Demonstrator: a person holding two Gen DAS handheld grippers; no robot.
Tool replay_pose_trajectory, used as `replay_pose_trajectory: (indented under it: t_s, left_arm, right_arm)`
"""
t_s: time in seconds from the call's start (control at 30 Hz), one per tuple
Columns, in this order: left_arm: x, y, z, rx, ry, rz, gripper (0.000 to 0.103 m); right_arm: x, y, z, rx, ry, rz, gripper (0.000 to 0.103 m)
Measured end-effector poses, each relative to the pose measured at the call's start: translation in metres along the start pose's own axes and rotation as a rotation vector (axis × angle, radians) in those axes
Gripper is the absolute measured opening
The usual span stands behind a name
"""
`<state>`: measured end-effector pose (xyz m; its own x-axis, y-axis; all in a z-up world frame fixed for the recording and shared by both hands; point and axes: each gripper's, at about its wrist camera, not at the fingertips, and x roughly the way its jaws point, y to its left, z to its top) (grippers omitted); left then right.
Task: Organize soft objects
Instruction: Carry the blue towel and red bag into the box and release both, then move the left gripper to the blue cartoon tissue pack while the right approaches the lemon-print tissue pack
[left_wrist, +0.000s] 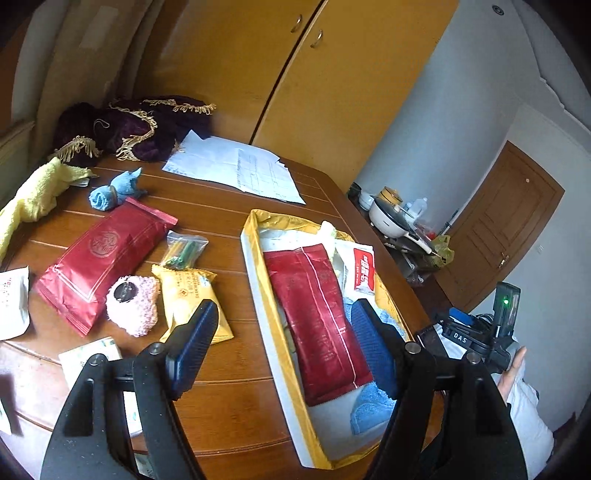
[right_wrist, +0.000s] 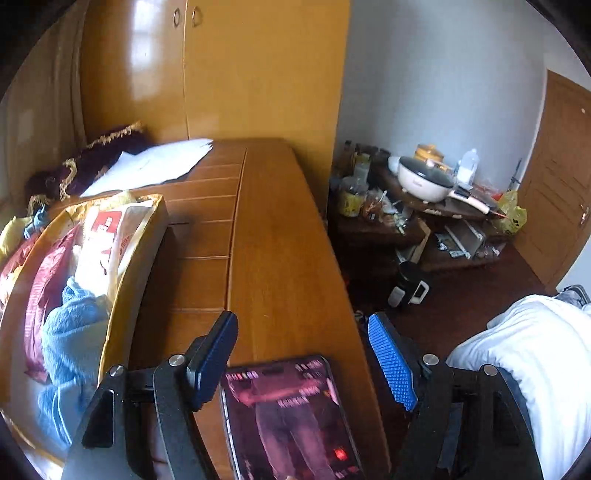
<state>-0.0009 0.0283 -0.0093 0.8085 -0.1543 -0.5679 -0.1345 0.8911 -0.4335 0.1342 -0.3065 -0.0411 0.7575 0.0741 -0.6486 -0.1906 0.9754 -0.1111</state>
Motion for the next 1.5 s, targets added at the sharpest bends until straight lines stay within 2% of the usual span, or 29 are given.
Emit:
replay_pose_trajectory:
  t_s: [0.1,0.27,0.37,0.47,0.57,0.63,0.8,0.87,0.97,1.1,1.2,1.4,1.5]
  left_arm:
    - [-0.008,0.015,-0.003,-0.043,-0.01,0.015,0.074]
    - [-0.026,0.037,-0.009,-0.091,-0.042,0.046,0.074]
    - [-0.034,0.045,-0.013,-0.093,-0.05,0.075,0.074]
    - [-0.044,0.052,-0.02,-0.091,-0.075,0.099,0.074]
    - [-0.058,0.06,-0.028,-0.104,-0.13,0.132,0.074]
    - [-0.066,0.064,-0.033,-0.093,-0.156,0.165,0.074]
    - [-0.081,0.084,-0.045,-0.115,-0.163,0.23,0.074]
    - [-0.084,0.094,-0.052,-0.148,-0.162,0.26,0.074]
    - [-0.085,0.107,-0.058,-0.194,-0.136,0.272,0.074]
    - [-0.087,0.111,-0.066,-0.197,-0.118,0.281,0.074]
    - [-0.091,0.109,-0.072,-0.163,-0.12,0.28,0.074]
    - [-0.105,0.104,-0.084,-0.059,-0.128,0.265,0.074]
    - [-0.112,0.096,-0.09,0.027,-0.113,0.233,0.074]
  right_arm:
    - [-0.007,0.008,0.02,0.028,-0.075,-0.024,0.074]
    - [-0.063,0.046,0.022,0.093,-0.238,0.143,0.076]
    - [-0.088,0.084,0.012,0.089,-0.271,0.31,0.079]
    - [-0.099,0.124,0.002,0.171,-0.268,0.492,0.079]
    - [-0.094,0.166,-0.009,0.299,-0.172,0.697,0.079]
    - [-0.091,0.195,-0.013,0.271,-0.128,0.786,0.079]
    - [-0.099,0.261,-0.032,0.072,-0.068,0.778,0.079]
    - [-0.096,0.274,-0.041,0.012,-0.044,0.774,0.079]
    - [-0.088,0.287,-0.05,-0.03,-0.002,0.702,0.079]
    - [-0.074,0.294,-0.058,-0.057,0.054,0.693,0.079]
    - [-0.075,0.303,-0.063,-0.092,0.054,0.675,0.079]
    - [-0.086,0.314,-0.066,-0.14,0.033,0.696,0.079]
    - [-0.08,0.321,-0.066,-0.141,0.076,0.736,0.08]
